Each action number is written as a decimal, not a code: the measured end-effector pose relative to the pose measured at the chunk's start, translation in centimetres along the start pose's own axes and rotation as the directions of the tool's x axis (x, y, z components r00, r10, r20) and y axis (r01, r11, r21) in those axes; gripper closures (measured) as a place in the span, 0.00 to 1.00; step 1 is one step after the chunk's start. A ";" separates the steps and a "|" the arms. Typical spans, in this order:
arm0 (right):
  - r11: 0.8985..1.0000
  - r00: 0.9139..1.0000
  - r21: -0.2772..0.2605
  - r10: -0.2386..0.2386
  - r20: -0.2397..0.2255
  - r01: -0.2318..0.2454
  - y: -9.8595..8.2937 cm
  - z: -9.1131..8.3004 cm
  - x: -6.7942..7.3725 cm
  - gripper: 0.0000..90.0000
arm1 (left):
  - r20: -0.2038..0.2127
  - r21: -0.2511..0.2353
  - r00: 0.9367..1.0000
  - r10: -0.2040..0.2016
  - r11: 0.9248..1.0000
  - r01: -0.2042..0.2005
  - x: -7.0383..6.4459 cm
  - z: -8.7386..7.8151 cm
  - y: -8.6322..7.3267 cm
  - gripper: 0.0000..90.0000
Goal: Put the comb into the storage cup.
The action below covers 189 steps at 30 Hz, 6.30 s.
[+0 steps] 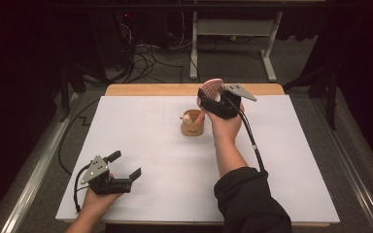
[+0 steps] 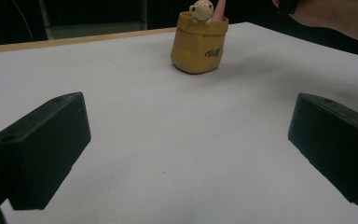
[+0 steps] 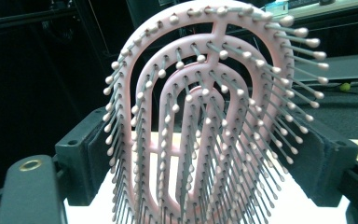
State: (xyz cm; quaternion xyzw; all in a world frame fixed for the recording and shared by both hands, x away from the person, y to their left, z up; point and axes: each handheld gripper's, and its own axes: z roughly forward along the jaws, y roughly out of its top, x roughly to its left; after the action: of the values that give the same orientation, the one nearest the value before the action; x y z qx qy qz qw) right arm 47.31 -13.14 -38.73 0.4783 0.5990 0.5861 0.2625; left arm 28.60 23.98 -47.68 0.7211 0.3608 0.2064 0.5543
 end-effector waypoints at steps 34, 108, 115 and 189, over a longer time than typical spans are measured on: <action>1.000 0.999 -0.005 0.017 0.050 -0.017 -0.2 0.8 -1.0 0.15 | -0.001 0.002 1.000 0.008 1.000 -0.008 0.0 0.0 0.0 0.00; 0.999 0.997 0.035 -0.025 0.070 0.022 -0.3 1.5 -1.1 0.12 | 0.000 0.004 1.000 0.019 1.000 -0.019 -0.4 0.1 0.1 0.00; 0.999 0.997 0.036 -0.033 0.071 0.030 -0.2 1.3 -1.1 0.12 | 0.000 0.008 1.000 0.021 1.000 -0.021 -0.3 0.0 0.1 0.00; 0.955 0.973 0.183 -0.224 -0.059 0.232 -7.9 -11.3 -2.9 0.00 | -0.035 0.034 0.999 -0.002 0.999 0.003 0.1 0.2 0.4 0.00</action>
State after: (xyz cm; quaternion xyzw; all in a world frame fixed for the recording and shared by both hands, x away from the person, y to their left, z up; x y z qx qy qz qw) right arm 36.48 -19.64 -45.02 0.4176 0.7079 0.5014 0.2703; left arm 28.88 23.89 -47.37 0.7263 0.3749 0.2121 0.5356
